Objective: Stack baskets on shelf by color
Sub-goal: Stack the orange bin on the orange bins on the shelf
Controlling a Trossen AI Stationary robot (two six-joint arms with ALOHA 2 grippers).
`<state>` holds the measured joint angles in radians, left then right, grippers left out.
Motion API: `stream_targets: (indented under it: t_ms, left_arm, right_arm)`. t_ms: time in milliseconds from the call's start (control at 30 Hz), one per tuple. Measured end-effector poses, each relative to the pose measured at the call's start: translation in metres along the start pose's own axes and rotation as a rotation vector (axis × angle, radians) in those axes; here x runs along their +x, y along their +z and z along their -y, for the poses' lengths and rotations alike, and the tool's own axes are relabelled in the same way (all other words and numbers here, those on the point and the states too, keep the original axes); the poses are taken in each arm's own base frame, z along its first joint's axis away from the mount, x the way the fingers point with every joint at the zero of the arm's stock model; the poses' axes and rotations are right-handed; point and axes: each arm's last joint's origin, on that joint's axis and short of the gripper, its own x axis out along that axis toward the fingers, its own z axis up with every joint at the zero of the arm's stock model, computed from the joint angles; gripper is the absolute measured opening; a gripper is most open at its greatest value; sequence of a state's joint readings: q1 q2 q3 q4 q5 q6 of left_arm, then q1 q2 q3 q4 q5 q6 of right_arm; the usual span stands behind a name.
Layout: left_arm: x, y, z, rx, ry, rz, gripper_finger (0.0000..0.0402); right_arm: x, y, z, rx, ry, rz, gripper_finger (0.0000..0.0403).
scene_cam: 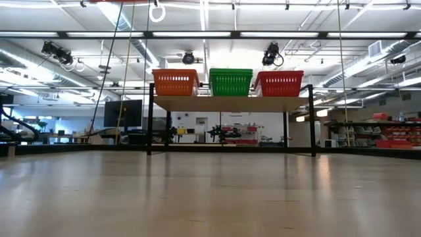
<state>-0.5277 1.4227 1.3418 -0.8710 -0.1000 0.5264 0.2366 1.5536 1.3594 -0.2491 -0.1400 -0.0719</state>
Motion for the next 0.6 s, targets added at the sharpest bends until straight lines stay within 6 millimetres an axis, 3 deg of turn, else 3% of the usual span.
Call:
stream_targets:
  t_ms: [200,467,600]
  left_arm:
    - [-0.011,-0.013,-0.001,-0.183,0.062,-0.105,0.0008]
    - [-0.034,-0.032,-0.007,-0.395,0.215,-0.189,0.0008]
    - [-0.051,-0.037,-0.022,-0.465,0.305,-0.226,0.0008]
  right_arm:
    - [-0.005,-0.007,0.010,0.122,-0.159,-0.074,0.0305]
    - [-0.034,0.002,0.012,0.177,-0.315,-0.044,0.0297]
    - [-0.050,0.003,0.012,0.253,-0.413,-0.048,0.0293]
